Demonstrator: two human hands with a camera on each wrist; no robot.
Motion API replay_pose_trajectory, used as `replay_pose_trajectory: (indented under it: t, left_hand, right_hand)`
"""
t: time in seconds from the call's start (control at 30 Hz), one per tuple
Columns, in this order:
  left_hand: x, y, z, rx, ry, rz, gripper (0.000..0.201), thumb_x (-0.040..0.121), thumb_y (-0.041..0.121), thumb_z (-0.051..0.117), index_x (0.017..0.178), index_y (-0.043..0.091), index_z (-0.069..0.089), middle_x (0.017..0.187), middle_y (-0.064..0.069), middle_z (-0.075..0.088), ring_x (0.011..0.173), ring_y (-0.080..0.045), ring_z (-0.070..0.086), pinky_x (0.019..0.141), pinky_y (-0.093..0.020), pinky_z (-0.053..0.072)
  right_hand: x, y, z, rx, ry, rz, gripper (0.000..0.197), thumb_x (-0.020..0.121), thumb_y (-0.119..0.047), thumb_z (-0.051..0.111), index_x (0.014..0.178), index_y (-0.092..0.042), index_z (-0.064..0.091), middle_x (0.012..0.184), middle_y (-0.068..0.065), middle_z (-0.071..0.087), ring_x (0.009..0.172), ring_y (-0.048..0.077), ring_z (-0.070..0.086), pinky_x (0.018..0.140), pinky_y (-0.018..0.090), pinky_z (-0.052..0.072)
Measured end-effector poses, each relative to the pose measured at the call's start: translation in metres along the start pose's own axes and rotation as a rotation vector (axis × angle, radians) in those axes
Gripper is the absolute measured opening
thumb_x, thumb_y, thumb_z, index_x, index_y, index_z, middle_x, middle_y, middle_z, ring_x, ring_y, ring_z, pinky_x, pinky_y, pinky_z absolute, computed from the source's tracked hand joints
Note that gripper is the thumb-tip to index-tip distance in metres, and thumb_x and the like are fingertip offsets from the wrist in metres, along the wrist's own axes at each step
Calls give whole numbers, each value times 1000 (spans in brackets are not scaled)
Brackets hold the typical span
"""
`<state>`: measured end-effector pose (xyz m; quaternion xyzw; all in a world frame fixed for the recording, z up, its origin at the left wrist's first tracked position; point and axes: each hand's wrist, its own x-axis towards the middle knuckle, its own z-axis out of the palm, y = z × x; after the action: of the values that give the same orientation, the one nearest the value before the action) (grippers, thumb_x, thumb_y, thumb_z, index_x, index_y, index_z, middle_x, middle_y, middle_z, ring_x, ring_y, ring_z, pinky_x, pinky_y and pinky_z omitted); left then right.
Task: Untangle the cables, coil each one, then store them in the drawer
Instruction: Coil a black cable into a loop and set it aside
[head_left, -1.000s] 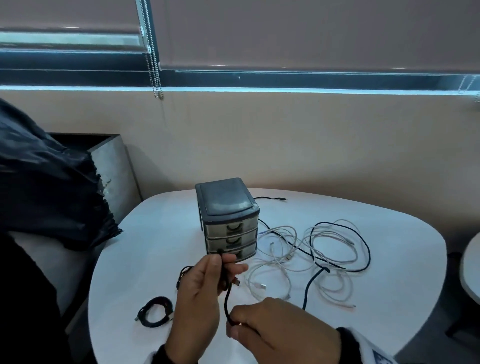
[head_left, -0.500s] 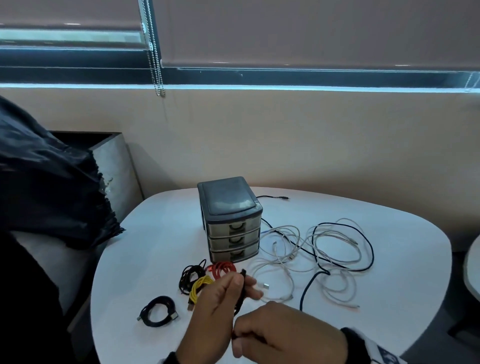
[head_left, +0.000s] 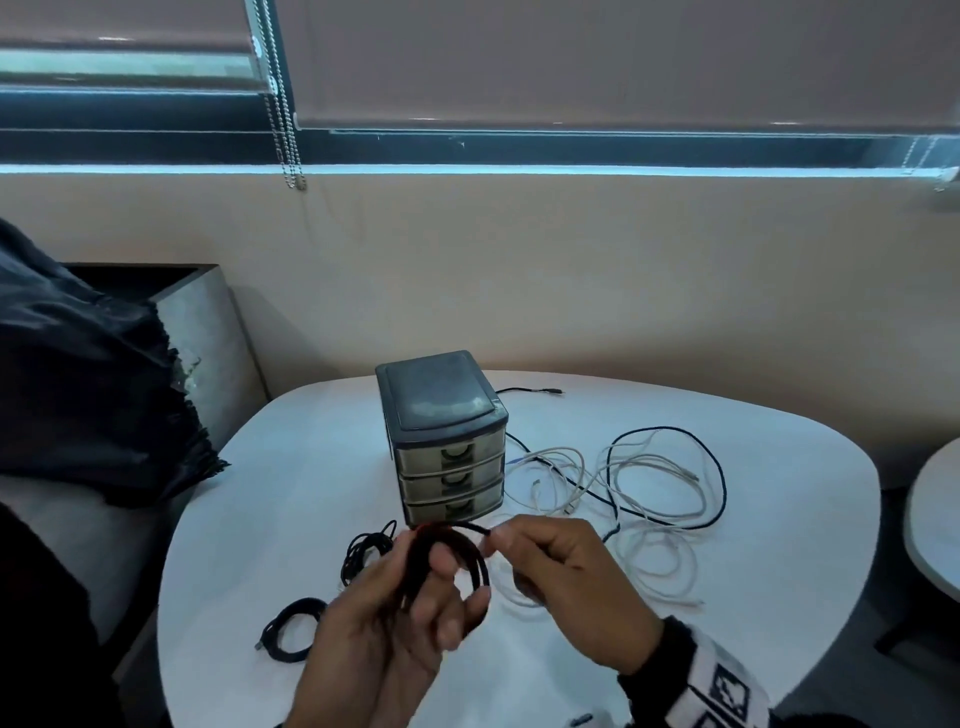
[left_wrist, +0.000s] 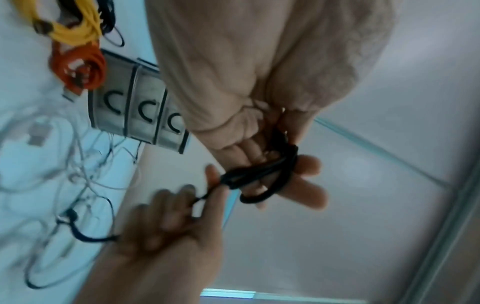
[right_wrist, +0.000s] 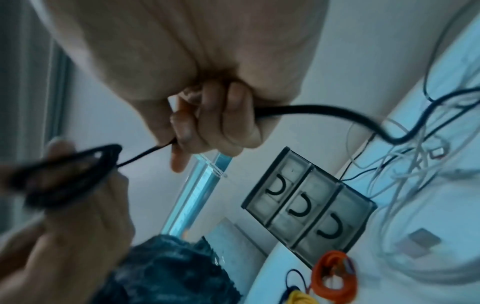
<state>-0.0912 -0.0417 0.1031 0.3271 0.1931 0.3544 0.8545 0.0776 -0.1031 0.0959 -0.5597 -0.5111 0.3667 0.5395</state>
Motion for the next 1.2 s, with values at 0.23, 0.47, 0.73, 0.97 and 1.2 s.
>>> replay_pose_trajectory:
  t: [0.23, 0.47, 0.73, 0.97, 1.2]
  left_hand:
    - [26, 21, -4, 198, 66, 272, 44, 85, 39, 58, 93, -3, 71, 73, -16, 63, 82, -30, 74, 67, -32, 60]
    - [43, 8, -13, 1338, -89, 563, 44, 102, 48, 34, 77, 23, 60, 74, 5, 67, 79, -16, 68, 76, -38, 54]
    - [29, 22, -10, 839, -422, -53, 48, 100, 42, 45, 81, 8, 73, 51, 4, 48, 53, -23, 52, 70, -25, 49]
    - [27, 36, 15, 116, -41, 169, 47, 94, 36, 44, 72, 3, 70, 53, -1, 34, 42, -18, 43, 73, -32, 59]
    - [41, 14, -3, 425, 54, 347, 41, 99, 30, 42, 98, 0, 69, 72, -9, 55, 75, -27, 65, 75, -31, 57]
  right_hand:
    - [-18, -6, 24, -157, -287, 64, 22, 101, -33, 49, 93, -32, 70, 52, -10, 42, 53, 12, 37, 57, 27, 30]
    - [-8, -36, -3, -449, -337, -47, 21, 102, -27, 48, 92, -17, 63, 66, -6, 49, 58, 6, 42, 58, 27, 36]
    - [13, -40, -44, -288, -58, -89, 13, 88, -14, 70, 76, -14, 74, 58, -10, 61, 52, -1, 48, 56, 11, 37]
    - [8, 14, -16, -208, -71, -10, 22, 96, -32, 56, 86, -27, 74, 52, -8, 38, 51, 10, 30, 50, 24, 24]
    - [-23, 0, 28, -551, -382, -39, 22, 101, -39, 45, 113, -31, 62, 91, -18, 67, 79, -7, 56, 72, 13, 42]
